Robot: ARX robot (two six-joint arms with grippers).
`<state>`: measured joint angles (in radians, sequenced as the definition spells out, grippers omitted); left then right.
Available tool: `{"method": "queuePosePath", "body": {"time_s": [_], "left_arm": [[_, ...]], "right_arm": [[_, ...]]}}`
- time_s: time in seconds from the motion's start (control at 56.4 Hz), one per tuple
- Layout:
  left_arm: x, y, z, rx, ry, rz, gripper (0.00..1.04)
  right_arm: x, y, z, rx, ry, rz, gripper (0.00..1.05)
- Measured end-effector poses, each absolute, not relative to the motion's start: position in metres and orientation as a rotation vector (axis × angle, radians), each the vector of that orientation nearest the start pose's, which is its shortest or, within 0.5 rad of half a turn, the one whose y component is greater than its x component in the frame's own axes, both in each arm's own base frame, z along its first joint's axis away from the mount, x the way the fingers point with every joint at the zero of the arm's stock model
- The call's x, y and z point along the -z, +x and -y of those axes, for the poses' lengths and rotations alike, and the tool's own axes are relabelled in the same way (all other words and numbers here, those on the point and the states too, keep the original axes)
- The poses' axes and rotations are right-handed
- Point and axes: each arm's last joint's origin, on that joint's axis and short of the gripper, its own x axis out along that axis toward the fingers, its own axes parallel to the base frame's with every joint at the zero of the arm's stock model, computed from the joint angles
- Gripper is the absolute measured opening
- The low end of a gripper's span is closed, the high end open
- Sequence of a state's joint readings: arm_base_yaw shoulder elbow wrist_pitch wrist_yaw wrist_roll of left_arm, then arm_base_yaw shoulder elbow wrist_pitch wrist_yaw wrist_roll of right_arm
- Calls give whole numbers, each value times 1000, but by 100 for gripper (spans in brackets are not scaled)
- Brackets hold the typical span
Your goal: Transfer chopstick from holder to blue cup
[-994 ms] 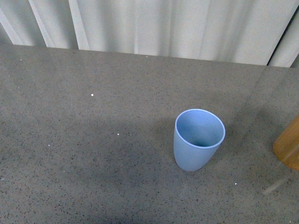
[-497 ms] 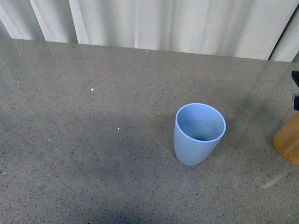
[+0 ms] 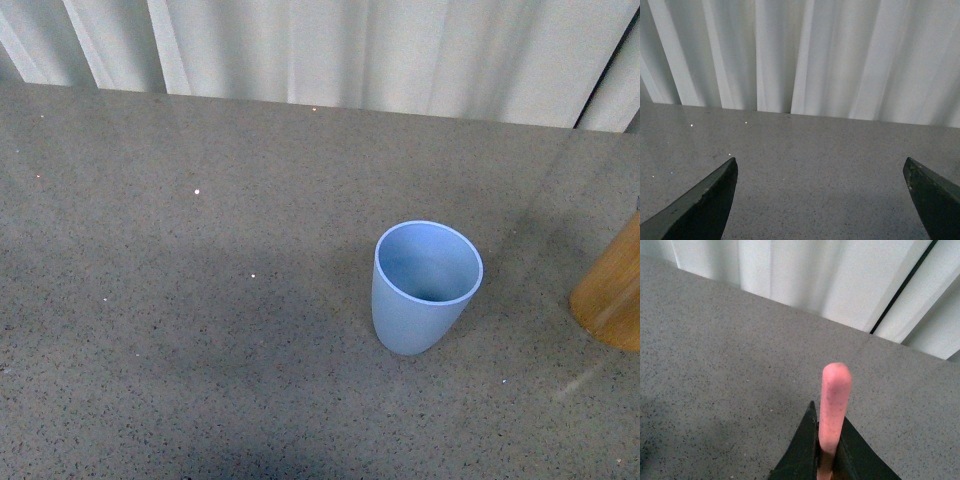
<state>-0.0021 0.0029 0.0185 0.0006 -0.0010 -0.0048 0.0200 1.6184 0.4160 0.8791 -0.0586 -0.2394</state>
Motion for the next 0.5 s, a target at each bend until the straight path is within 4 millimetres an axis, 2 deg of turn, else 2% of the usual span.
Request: {"method": "queuePosePath", "body": {"time_s": [0.124, 0.266, 0.319, 0.373, 0.444, 0.497], "left_arm": [[-170, 97, 0, 1, -5, 17, 98], [-170, 97, 0, 1, -5, 16, 98], [-170, 97, 0, 1, -5, 16, 98], [-170, 97, 0, 1, -5, 16, 98], [-170, 97, 0, 1, -5, 16, 98], [-170, 97, 0, 1, -5, 16, 98]], "right_arm": [[-143, 265, -6, -112, -234, -287, 2], [-168, 262, -5, -107, -242, -247, 2], [-183, 261, -6, -100, -244, -220, 2], [-210, 258, -9, -95, -238, -166, 2], [-248, 250, -21, -121, -217, -74, 2], [-266, 244, -31, -152, -189, -30, 2]]}}
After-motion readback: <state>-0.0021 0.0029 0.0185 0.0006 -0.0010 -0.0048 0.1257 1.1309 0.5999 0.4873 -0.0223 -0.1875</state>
